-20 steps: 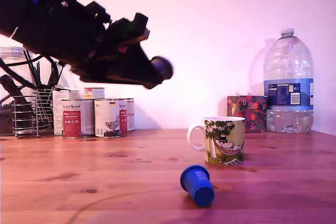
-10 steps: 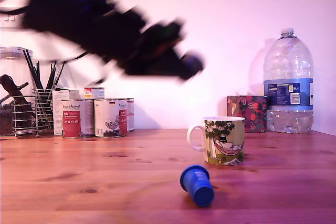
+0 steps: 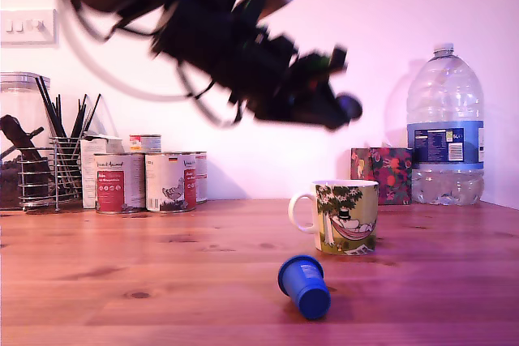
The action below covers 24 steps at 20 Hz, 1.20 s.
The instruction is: Pick up the coffee capsules from the table one by one and drop them inside the nearest coffee cup
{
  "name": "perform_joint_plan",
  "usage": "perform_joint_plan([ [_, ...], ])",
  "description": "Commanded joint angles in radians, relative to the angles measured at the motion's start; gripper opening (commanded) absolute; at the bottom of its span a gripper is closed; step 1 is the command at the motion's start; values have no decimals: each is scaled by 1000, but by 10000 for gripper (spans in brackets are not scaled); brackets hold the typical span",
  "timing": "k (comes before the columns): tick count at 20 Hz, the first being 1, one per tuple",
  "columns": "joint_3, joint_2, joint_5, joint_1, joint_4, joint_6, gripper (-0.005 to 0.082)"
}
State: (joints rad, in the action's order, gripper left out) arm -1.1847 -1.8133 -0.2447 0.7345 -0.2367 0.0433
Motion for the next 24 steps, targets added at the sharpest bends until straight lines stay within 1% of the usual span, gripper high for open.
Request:
perform_joint_plan([
  [1, -53, -61, -32, -23, 75, 11, 25],
  [5, -229, -143, -101, -61, 286, 19, 25],
  [6, -266, -160, -107, -65, 335, 19, 25],
  [7, -304, -178, -108, -65, 386, 36, 25],
  [9, -363, -206, -114, -65, 461, 46, 26],
  [11, -389, -220, -115, -65, 492, 46, 27],
  [12, -398, -222, -124, -64, 513, 44, 27],
  [18, -402, -223, -126, -64, 582, 45, 27],
  [24, -402, -223, -125, -61, 579, 50, 27],
])
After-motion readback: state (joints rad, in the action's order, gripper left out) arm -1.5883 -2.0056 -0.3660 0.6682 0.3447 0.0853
